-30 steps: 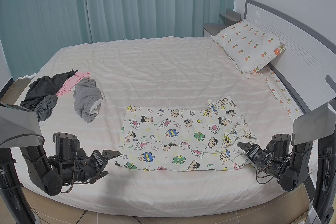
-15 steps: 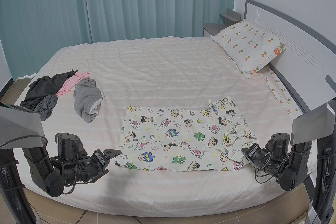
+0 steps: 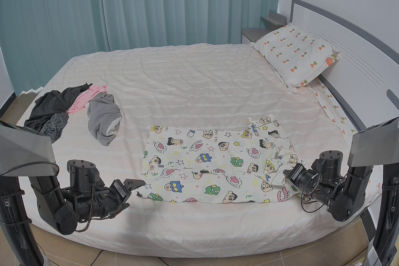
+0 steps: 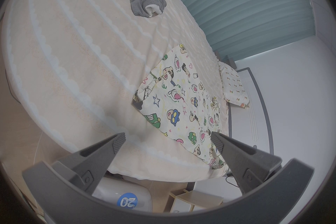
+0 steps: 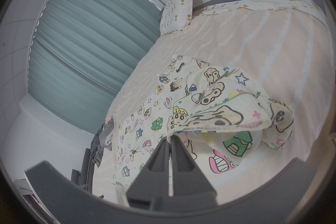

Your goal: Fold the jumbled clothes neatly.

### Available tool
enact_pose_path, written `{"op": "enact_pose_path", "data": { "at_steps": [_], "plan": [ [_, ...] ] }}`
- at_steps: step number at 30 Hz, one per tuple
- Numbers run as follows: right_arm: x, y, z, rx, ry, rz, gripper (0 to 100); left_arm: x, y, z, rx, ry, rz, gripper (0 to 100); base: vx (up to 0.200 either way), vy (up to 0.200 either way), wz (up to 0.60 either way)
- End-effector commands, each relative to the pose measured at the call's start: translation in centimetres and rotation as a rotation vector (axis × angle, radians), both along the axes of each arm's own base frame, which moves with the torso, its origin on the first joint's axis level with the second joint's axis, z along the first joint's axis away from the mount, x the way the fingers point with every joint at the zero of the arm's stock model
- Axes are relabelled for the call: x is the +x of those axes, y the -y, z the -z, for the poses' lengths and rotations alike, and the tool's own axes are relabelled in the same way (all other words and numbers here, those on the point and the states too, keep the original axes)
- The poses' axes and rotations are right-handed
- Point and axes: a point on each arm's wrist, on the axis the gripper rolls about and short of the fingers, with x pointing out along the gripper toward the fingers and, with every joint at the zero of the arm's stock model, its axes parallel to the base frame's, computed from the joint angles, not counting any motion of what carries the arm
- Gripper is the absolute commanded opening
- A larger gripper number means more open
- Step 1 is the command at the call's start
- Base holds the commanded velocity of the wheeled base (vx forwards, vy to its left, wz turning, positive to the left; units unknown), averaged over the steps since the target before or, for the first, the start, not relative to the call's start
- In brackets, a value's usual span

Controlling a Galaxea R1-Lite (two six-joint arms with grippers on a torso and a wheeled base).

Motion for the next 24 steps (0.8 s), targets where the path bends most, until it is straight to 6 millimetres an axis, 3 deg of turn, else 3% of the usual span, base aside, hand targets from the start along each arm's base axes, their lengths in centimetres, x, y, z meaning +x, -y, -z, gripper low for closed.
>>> {"op": "enact_pose_path", "data": {
  "at_steps": [1,3,8,15,24],
  "plan": [
    [2.6,-1.0,-4.6,0.025,0.114,-0.037,0,0.0,0.0,0.0,0.000,-0.002,0.000,100,0.000,0.000,0.00],
    [4.5,-1.5,-5.8,0.021,0.106,-0.038,0,0.0,0.0,0.1,0.000,-0.003,0.000,100,0.000,0.000,0.00],
    [6.6,-2.1,-6.3,0.025,0.102,-0.045,0,0.0,0.0,0.1,0.000,-0.002,0.000,100,0.000,0.000,0.00],
    [7.2,-1.6,-5.0,-0.006,0.057,-0.071,0,0.0,0.0,0.1,0.000,-0.002,0.000,100,0.000,0.000,0.00],
    [8.3,-1.3,-5.7,-0.022,0.066,-0.072,0,0.0,0.0,0.1,0.000,-0.002,0.000,100,0.000,0.000,0.00]
  ]
}}
